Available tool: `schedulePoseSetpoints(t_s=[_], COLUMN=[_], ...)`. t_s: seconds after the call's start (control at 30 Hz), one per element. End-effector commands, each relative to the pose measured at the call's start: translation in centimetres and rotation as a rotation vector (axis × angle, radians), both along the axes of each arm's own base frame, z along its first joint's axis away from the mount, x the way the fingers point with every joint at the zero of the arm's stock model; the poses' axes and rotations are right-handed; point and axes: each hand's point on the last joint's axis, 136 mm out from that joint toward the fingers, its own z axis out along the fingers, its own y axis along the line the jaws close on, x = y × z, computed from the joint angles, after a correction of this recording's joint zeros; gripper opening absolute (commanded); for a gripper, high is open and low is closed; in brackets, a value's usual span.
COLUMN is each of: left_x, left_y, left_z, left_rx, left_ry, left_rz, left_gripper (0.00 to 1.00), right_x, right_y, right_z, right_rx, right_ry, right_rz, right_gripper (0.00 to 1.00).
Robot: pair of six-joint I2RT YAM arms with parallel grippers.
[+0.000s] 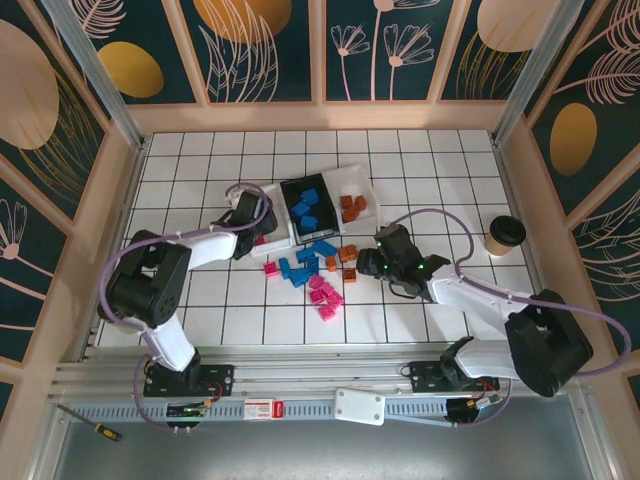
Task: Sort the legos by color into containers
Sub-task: Move the container to the top-center of the table.
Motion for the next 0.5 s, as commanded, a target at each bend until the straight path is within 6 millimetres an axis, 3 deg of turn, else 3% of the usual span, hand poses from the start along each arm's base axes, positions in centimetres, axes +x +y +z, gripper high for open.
schedulePoseSetpoints(t_s=[0.0, 0.13, 0.3, 0.37, 0.47], left_x=[3.8, 6.5, 9.8, 10.1, 8.4], left_y=[-2.5, -3.8, -4.4, -4.3, -4.0], left_z=[1.9, 1.8, 1.9, 3.3, 6.5], left_rx=[-0.045, -0.042, -0.069, -0.099, -0.158], left_ry=[-0.071, -0.074, -0.071, -0.095, -0.161], left_rz=[-0.059, -0.078, -0.078, -0.07, -0.076], left_gripper=[0.67, 0.67, 0.69, 0.73, 0.89], right_x=[0.9, 2.4, 2.6, 2.1, 0.7], right_y=[0.4, 0.3, 1.6, 2.6, 4.1], right_z=[-0.7, -0.6, -1.1, -0.8, -0.7], right_rx=[0.012, 0.008, 0.002, 0.006, 0.003], right_ry=[-0.001, -0.015, 0.008, -0.01, -0.011], right_rz=[0.0, -0.012, 0.033, 0.074, 0.135], right_gripper=[0.58, 0.57, 0.56, 0.57, 0.6])
